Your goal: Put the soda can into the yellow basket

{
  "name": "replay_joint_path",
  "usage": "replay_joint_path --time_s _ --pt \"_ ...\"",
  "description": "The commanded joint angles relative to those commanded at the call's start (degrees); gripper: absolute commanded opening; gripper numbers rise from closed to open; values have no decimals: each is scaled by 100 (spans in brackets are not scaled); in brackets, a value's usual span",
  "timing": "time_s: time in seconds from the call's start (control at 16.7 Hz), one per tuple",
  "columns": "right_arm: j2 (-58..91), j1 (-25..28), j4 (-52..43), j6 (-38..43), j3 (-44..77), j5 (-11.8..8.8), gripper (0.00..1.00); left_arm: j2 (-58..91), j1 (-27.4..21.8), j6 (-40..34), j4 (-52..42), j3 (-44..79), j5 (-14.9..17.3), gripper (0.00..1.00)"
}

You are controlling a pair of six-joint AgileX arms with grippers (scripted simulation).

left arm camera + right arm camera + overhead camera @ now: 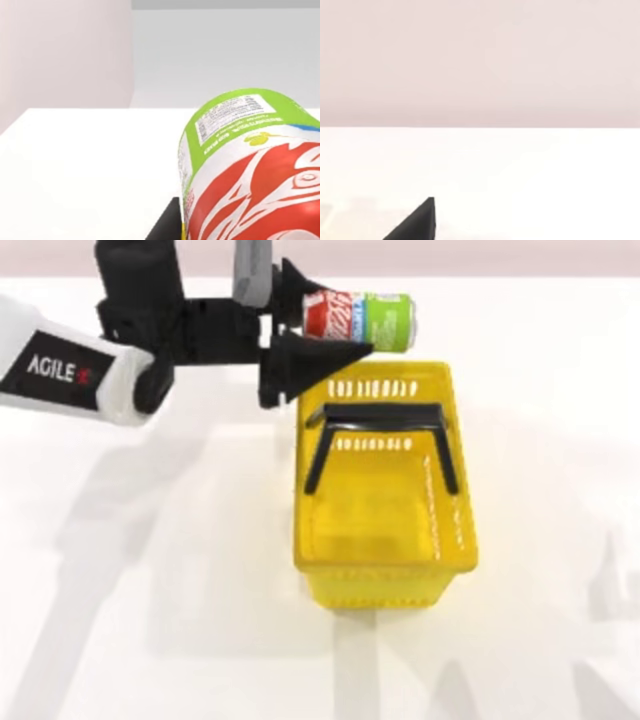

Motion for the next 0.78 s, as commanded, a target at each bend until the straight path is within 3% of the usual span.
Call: replay_joint_path --time_s 0.18,0.48,0.78 --pt "0 0 0 0 0 0 100 386 38 -11 573 -189 -4 0" --pt "0 0 0 0 0 0 100 448 45 -11 657 -226 -7 0" --pt "0 0 0 0 0 0 100 448 45 -11 657 -226 -7 38"
